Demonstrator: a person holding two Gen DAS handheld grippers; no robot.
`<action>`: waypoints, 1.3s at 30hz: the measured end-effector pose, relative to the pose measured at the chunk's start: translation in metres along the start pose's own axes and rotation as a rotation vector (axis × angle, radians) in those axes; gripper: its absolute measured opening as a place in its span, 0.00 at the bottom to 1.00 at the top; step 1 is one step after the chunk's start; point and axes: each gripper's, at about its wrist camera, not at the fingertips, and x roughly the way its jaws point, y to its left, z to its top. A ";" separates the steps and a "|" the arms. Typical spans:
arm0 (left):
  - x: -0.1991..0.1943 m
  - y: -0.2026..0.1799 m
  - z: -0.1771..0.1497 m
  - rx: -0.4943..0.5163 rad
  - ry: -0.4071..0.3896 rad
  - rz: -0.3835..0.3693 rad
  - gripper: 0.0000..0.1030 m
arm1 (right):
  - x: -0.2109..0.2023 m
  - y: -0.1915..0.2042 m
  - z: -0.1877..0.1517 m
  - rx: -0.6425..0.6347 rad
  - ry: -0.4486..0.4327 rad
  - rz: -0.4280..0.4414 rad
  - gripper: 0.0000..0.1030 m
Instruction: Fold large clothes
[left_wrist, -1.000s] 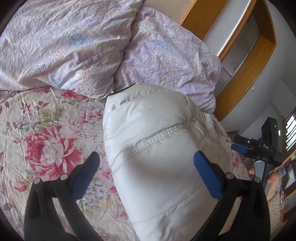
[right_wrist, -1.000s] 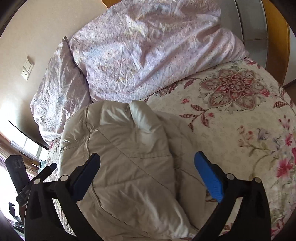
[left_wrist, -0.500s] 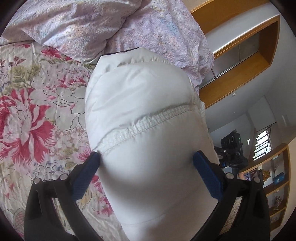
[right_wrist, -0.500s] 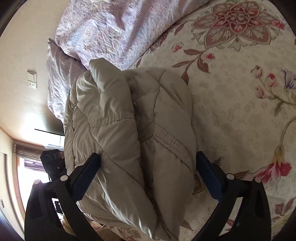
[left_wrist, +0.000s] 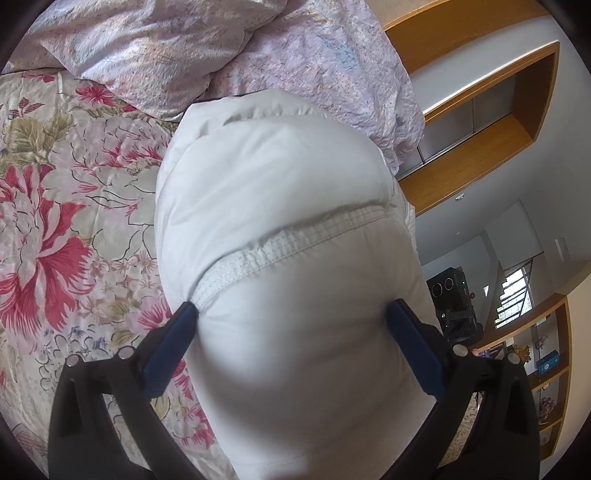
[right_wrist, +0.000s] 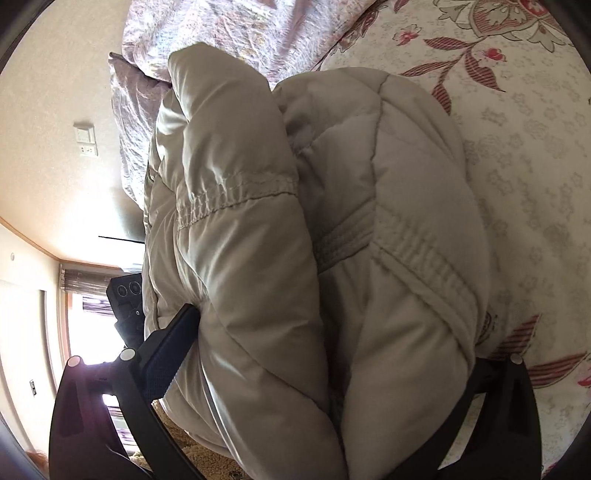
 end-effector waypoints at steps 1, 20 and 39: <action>0.000 0.000 0.001 0.006 0.011 0.005 0.98 | -0.001 -0.001 -0.004 -0.004 0.008 -0.006 0.99; 0.015 0.008 0.010 -0.109 0.047 -0.103 0.87 | 0.008 0.005 -0.020 -0.015 -0.013 0.065 0.99; -0.080 0.040 0.027 -0.044 -0.134 -0.023 0.79 | 0.061 0.065 -0.006 -0.113 0.002 0.180 0.82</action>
